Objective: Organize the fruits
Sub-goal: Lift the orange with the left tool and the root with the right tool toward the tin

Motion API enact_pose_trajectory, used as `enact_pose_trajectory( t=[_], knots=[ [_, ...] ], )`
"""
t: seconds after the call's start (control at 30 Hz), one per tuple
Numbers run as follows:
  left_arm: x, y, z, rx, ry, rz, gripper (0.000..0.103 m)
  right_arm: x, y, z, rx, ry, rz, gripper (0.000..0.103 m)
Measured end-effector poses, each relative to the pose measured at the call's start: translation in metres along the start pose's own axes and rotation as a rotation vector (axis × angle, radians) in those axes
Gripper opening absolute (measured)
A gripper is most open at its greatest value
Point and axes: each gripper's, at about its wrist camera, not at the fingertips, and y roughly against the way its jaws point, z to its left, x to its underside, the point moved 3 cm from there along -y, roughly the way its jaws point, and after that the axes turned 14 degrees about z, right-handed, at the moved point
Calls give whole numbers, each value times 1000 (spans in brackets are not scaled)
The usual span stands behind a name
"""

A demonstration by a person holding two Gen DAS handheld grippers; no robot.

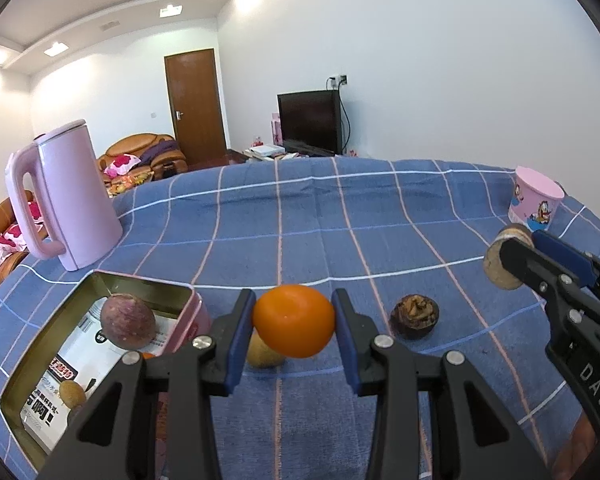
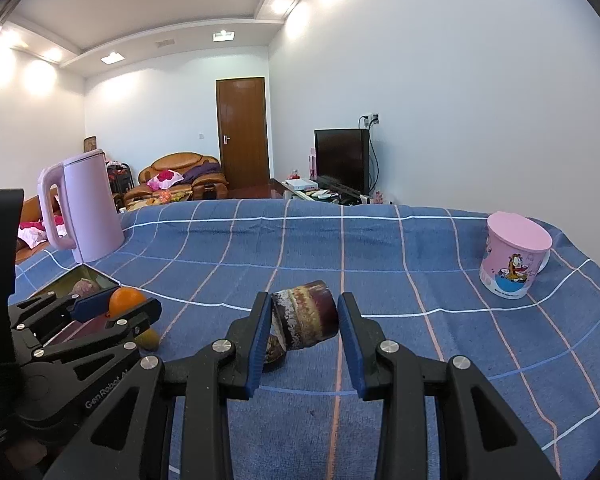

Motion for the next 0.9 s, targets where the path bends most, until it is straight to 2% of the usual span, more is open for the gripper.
enact_pose_trajectory(
  t=[0.9],
  knots=[
    [8, 30, 5, -36, 25, -135, 41, 4, 20, 4, 10, 23, -100, 36]
  ],
)
